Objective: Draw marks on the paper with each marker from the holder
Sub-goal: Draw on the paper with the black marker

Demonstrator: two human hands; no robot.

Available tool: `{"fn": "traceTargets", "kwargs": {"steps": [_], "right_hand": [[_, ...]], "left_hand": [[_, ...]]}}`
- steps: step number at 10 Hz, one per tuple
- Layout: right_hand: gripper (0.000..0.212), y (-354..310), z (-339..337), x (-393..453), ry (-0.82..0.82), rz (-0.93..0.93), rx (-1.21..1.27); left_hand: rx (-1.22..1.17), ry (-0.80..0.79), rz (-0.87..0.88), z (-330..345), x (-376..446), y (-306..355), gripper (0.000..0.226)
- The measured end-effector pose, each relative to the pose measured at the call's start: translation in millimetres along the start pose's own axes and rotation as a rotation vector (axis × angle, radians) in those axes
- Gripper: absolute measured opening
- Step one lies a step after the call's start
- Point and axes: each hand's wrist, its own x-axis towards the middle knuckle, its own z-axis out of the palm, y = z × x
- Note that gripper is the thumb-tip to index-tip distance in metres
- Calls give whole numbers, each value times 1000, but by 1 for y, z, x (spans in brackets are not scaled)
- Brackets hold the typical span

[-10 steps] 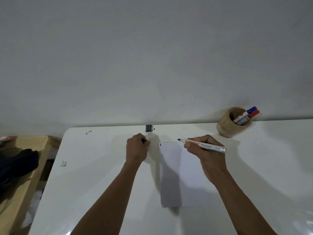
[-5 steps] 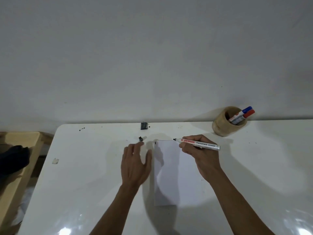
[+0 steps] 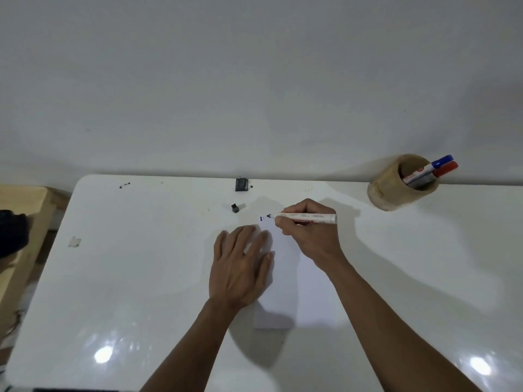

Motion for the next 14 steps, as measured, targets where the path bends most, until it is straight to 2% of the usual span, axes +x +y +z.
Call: {"fn": "traceTargets", "kwargs": {"steps": [2, 4, 11, 14], "right_hand": [[21, 21, 5, 10, -6, -97, -164], [23, 33, 6, 12, 33, -140, -161], [27, 22, 13, 14, 42, -42, -239], [21, 21, 11, 15, 10, -3, -268]], "left_hand": [[-3, 41, -4, 3, 0, -2, 43], [-5, 76, 19, 12, -1, -7, 42], [4, 69, 0, 12, 0, -7, 42], [4, 94, -1, 12, 1, -6, 42]]}}
